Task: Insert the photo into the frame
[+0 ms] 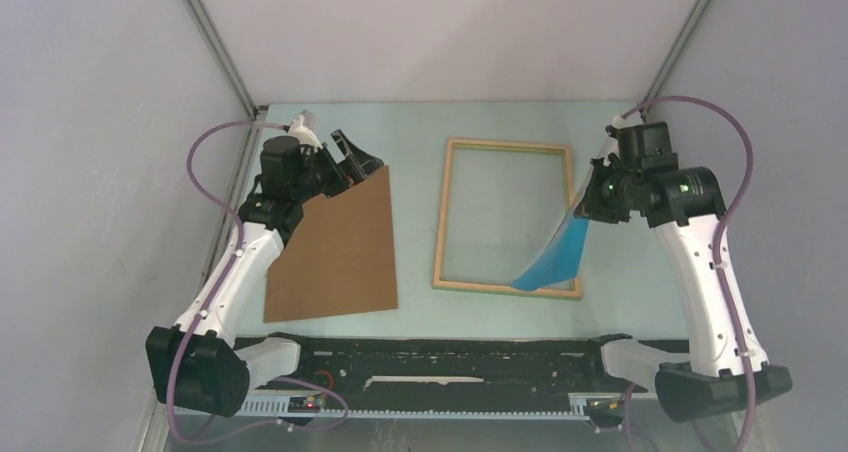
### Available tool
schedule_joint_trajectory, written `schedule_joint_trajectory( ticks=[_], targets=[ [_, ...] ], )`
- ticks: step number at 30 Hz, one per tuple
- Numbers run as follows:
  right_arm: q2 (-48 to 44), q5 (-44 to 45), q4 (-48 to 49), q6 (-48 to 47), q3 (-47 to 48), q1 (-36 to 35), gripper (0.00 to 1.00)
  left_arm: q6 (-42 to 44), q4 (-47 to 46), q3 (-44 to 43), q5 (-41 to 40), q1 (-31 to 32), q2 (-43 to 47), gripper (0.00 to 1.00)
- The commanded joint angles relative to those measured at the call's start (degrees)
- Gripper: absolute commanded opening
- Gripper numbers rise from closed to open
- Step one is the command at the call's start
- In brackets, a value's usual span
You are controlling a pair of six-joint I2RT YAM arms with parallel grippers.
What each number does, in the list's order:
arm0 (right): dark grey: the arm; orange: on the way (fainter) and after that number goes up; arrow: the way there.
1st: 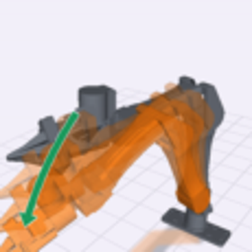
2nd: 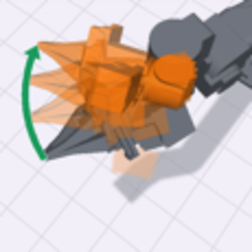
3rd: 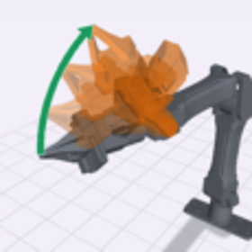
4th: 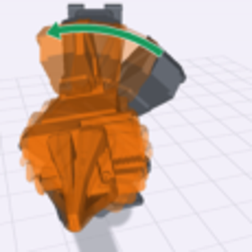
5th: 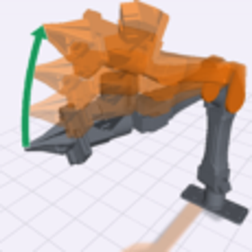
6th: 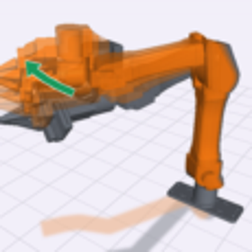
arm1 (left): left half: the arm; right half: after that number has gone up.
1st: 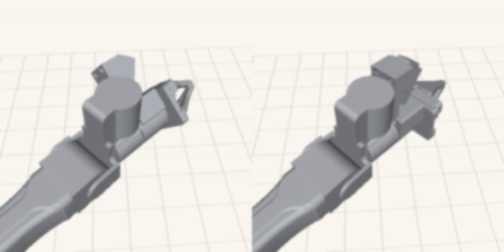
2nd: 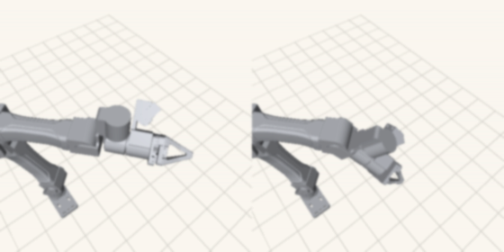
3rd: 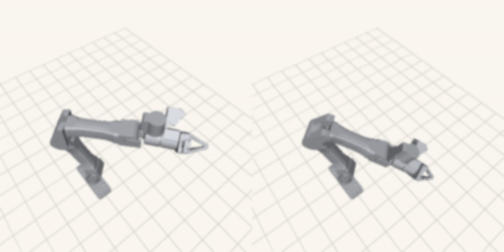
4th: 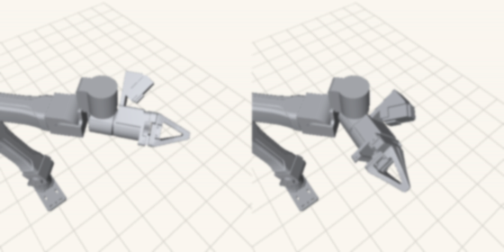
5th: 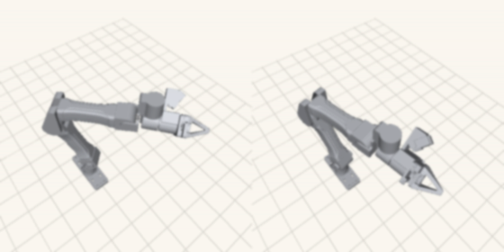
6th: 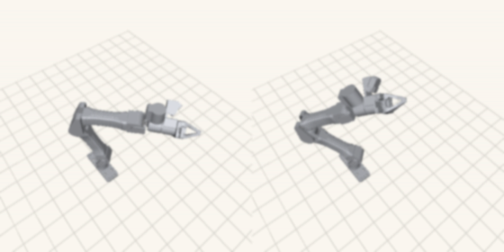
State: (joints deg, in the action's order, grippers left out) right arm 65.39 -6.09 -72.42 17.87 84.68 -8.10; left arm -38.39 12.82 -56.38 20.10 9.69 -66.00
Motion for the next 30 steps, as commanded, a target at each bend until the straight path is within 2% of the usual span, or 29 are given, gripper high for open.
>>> schedule_joint_trajectory(
  ticks=[1,4,6,14,24,30],
  targets=[
    [4.89,12.32,-4.75,1.19,6.36,-6.12,0.00,1.56,-0.69,-1.43,-0.50,0.63,0.82,0.99],
    [10.40,20.67,-7.97,2.58,10.36,-11.44,0.00,1.74,-0.48,-1.44,-0.88,0.67,0.83,0.99],
    [13.84,23.17,-9.04,3.04,12.89,-14.22,0.00,1.74,-0.46,-1.47,-0.83,0.63,0.71,0.99],
    [25.53,24.62,-9.39,2.84,21.95,-20.08,0.00,1.60,-0.32,-1.62,-0.65,0.62,0.53,1.00],
    [23.38,25.76,-10.62,2.24,27.16,-20.07,0.00,1.06,-0.30,-1.69,0.21,0.66,0.02,1.00],
    [18.86,26.11,-12.08,1.53,25.78,-17.30,0.00,0.91,-0.44,-1.56,0.38,0.61,0.01,1.00]
  ],
)
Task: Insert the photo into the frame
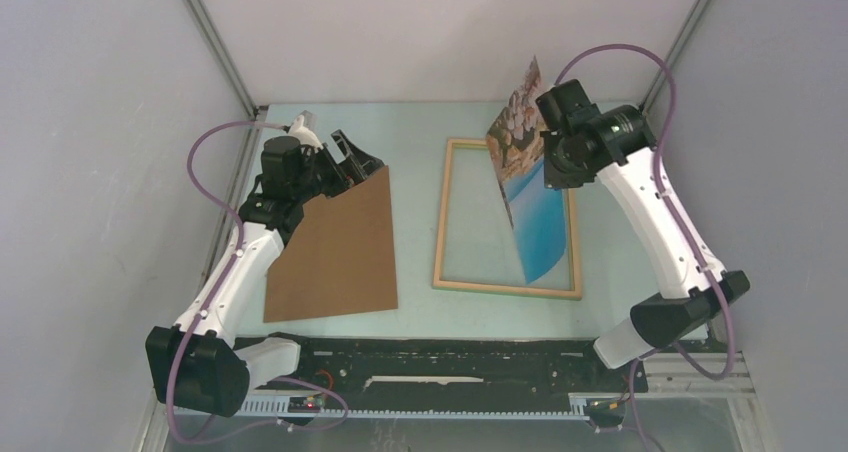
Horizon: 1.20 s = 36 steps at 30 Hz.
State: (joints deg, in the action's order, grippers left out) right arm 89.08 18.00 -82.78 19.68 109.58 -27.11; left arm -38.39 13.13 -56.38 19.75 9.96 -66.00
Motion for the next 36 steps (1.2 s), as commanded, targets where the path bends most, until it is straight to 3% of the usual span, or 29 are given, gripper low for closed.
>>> schedule_joint_trajectory(
  ticks=[1,10,18,24,36],
  targets=[
    [-5.62,1.83,-1.81,-0.45,0.56,2.24,0.00,0.87,-0.80,-1.59,0.74,0.34,0.03,1.00],
    [-9.09,2.13,-3.77,-2.34,-0.99,6.47,0.00,0.43,-1.14,-1.38,1.42,0.42,-0.12,1.00],
    [-6.89,2.13,-4.38,-0.12,-2.92,3.49,0.00,0.34,-1.26,-1.33,1.52,0.42,-0.16,1.00],
    [-0.24,2.71,-3.33,3.83,-3.70,-2.62,0.00,0.25,-1.26,-1.34,1.72,0.42,-0.36,1.00],
    [17.98,5.05,-5.81,8.18,9.53,-10.87,0.00,0.07,-1.35,-1.45,2.08,0.44,-0.28,1.00]
  ],
)
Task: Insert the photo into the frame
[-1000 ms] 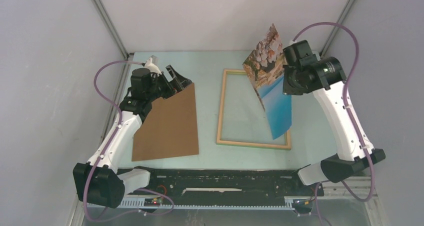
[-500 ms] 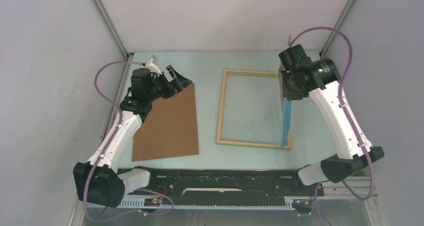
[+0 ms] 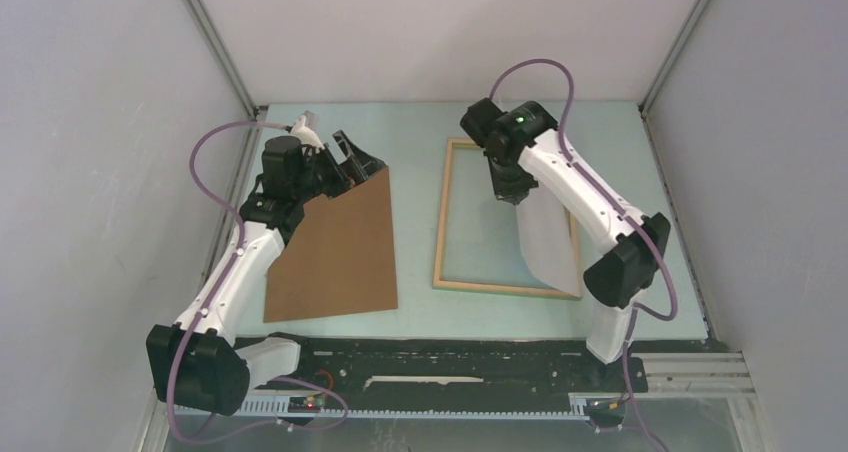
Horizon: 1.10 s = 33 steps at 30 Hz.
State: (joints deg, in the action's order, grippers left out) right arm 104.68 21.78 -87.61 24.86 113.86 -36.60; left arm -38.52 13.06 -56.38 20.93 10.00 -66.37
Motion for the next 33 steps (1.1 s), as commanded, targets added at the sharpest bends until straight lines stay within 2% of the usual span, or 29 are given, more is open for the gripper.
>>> schedule_joint_trajectory(
  ticks=[1,6,15,23,33],
  targets=[
    [3.50,0.84,-0.86,3.42,5.98,-1.82,0.00,0.20,-1.20,-1.43,0.91,0.37,0.10,1.00],
    [6.72,-2.63,3.49,6.37,5.62,-3.65,0.00,0.18,-1.11,-1.53,0.96,0.31,0.10,1.00],
    [12.31,2.99,4.96,13.57,4.57,-4.53,0.00,-0.05,-1.06,-1.54,1.36,0.30,0.04,1.00],
    [14.79,7.73,6.67,12.90,4.03,-3.26,0.00,-0.26,-1.28,-1.49,1.68,0.29,-0.12,1.00],
    [16.35,8.13,9.81,10.96,2.65,-0.98,0.00,-0.44,-1.37,-1.41,1.75,0.28,-0.33,1.00]
  ],
)
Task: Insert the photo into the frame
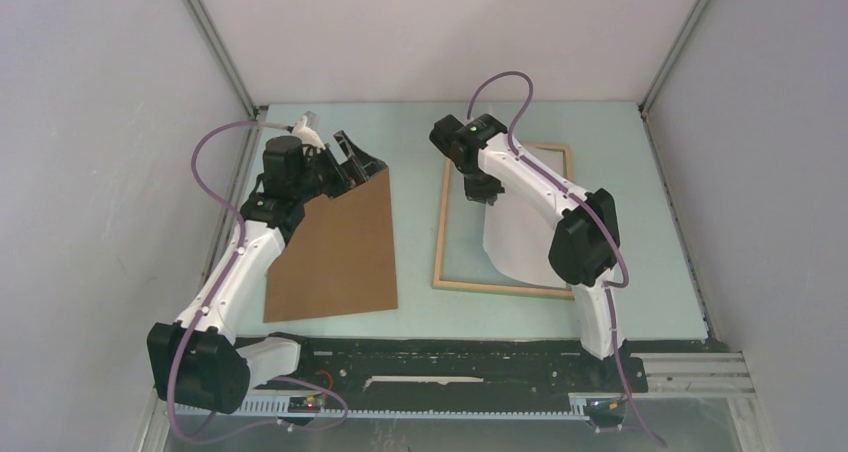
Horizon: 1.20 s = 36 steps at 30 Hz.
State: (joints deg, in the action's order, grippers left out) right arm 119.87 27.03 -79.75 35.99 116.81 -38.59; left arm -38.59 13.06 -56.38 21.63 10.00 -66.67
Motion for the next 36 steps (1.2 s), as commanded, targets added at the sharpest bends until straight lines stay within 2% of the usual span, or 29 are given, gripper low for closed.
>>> schedule_joint_trajectory(
  ticks=[1,11,18,21,28,36],
  targets=[
    [1.38,3.11,2.08,-0.26,-0.50,1.01,0.00,-0.35,-1.35,-1.45,1.08,0.28,-0.03,1.00],
    [2.09,3.80,3.68,-3.09,-4.49,0.20,0.00,-0.60,-1.50,-1.44,1.38,0.22,-0.20,1.00],
    [3.12,4.32,3.28,-3.99,-5.83,-0.07,0.04,-0.77,-1.63,-1.36,1.63,0.20,-0.16,1.00],
    [2.48,3.13,5.22,-4.60,-7.22,-0.28,0.11,-0.71,-1.63,-1.32,1.57,0.20,-0.25,1.00],
    [1.95,-2.27,8.91,-6.40,-7.67,0.27,0.43,-0.61,-1.63,-1.27,1.48,0.20,-0.27,1.00],
    [-7.26,-20.69,22.08,-9.10,-15.35,2.64,0.64,-0.26,-1.55,-1.27,0.96,0.20,-0.24,1.00]
  ],
)
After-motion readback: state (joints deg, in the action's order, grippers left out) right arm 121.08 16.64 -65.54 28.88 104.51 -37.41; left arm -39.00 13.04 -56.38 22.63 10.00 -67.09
